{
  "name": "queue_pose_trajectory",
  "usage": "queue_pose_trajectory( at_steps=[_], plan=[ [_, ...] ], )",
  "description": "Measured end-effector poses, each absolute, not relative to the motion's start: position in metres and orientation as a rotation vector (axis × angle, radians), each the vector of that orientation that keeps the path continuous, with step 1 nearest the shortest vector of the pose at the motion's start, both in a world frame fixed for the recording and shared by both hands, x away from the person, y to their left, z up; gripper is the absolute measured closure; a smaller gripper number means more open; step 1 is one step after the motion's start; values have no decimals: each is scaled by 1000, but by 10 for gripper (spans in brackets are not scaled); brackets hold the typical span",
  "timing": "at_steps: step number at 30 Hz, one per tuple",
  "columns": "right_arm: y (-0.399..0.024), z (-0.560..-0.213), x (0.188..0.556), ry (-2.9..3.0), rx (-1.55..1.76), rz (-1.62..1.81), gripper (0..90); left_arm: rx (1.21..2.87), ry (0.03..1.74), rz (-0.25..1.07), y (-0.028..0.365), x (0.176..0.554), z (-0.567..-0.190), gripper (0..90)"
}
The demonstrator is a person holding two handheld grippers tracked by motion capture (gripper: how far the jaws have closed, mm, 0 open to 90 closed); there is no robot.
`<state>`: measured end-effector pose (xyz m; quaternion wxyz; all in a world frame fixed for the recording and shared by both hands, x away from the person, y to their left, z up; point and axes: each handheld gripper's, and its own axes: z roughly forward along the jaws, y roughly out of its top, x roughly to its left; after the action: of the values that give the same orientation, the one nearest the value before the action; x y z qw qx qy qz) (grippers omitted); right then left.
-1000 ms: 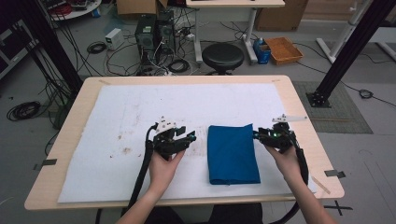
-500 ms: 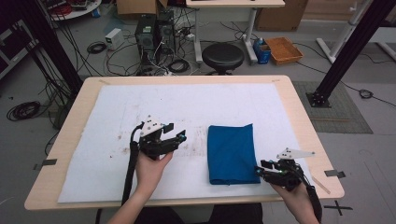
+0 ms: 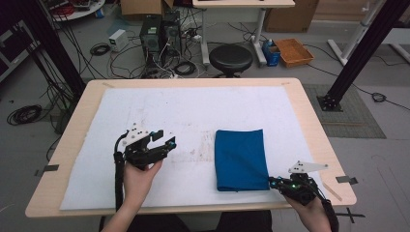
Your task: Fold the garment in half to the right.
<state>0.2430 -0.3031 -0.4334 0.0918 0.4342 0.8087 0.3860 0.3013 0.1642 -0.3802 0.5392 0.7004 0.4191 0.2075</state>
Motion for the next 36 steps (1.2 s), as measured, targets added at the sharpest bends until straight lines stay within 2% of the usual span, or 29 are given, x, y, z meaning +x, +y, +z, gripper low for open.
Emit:
queue_pose_trajectory(
  at_steps=[3, 6, 12, 19, 26, 36],
  plan=[
    [-308, -436, 244, 2395, 1310, 1147, 900, 1663, 991, 495, 166, 300, -379, 437],
    [-311, -435, 245, 2377, 1316, 1165, 795, 1671, 977, 494, 167, 300, -378, 423],
    [-316, -414, 256, 2278, 1282, 1233, 663, 1692, 920, 496, 174, 300, -373, 369],
    [-317, -383, 287, 2121, 1236, 1345, 524, 1691, 895, 537, 190, 302, -365, 368],
    [-311, -372, 320, 2095, 1191, 1394, 397, 1705, 861, 573, 205, 310, -360, 369],
    [-306, -364, 343, 2096, 1126, 1423, 325, 1697, 844, 600, 215, 313, -358, 368]
  ],
)
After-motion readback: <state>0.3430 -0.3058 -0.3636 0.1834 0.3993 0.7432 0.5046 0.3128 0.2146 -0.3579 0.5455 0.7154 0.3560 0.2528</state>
